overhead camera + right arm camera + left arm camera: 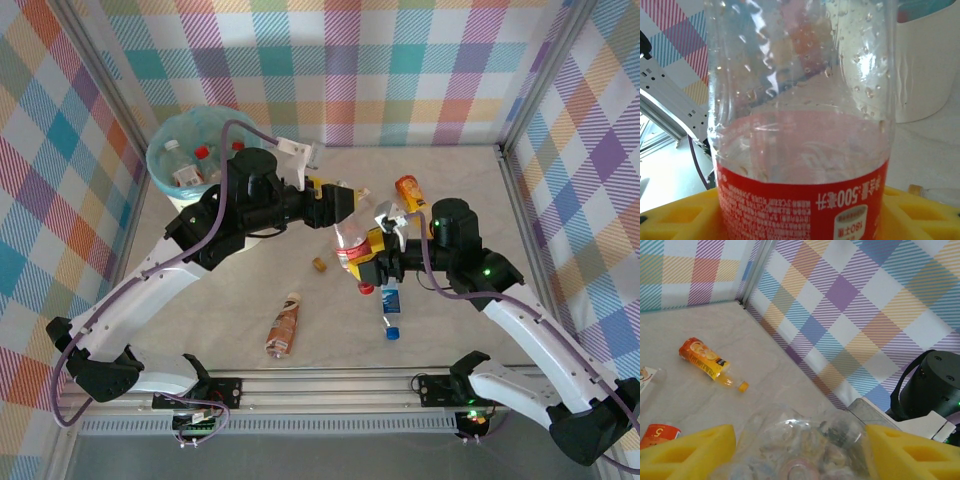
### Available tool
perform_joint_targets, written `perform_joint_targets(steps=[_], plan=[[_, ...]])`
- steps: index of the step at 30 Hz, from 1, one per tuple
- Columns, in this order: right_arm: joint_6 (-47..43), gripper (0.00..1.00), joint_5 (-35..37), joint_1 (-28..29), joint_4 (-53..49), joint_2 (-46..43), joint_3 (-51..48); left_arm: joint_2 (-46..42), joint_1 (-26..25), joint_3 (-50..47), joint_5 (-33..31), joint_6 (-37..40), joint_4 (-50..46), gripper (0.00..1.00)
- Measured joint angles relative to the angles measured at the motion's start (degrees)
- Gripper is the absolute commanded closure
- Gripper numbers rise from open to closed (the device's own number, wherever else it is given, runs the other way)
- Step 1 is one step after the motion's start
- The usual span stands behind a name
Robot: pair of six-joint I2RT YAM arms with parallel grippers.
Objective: Put the plastic bottles in the bin
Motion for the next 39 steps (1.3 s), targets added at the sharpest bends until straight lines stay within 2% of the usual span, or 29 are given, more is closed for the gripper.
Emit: perform_joint_targets(steps=[7, 12, 16, 19, 26, 35, 39], plan=[[0.4, 0.15, 1.3, 0.3, 0.6, -0.1, 1.5, -2.6, 0.0, 0.0, -5.9, -0.4, -0.5, 0.52], [1.1, 0.15, 2.7, 0.4, 2.0, -0.1, 2.4, -5.9, 0.6, 0.8, -13.0, 0.3, -2.1, 0.52], [1.5, 0.15, 4.4, 0.4, 2.5, 0.0, 2.9, -6.6, 3.3, 6.0, -19.5, 3.4, -5.9, 0.53], [1.7, 0.16, 5.2, 0.5, 2.8, 0.0, 3.4, -6.5, 8.4, 10.8, -23.6, 6.6, -8.0, 0.55], [1.9, 0.17, 6.0, 1.1, 2.8, 0.3, 4.9, -4.3, 25.8, 20.4, -27.8, 11.9, -9.7, 0.55], [2.6, 0.19, 6.6, 2.3, 2.0, 0.4, 6.0, 6.1, 41.1, 30.4, -26.7, 14.8, -9.5, 0.56], [2.4, 0.19, 9.6, 7.3, 0.0, 3.7, 9.5, 9.5, 45.9, 31.4, -25.2, 14.3, -9.5, 0.57]])
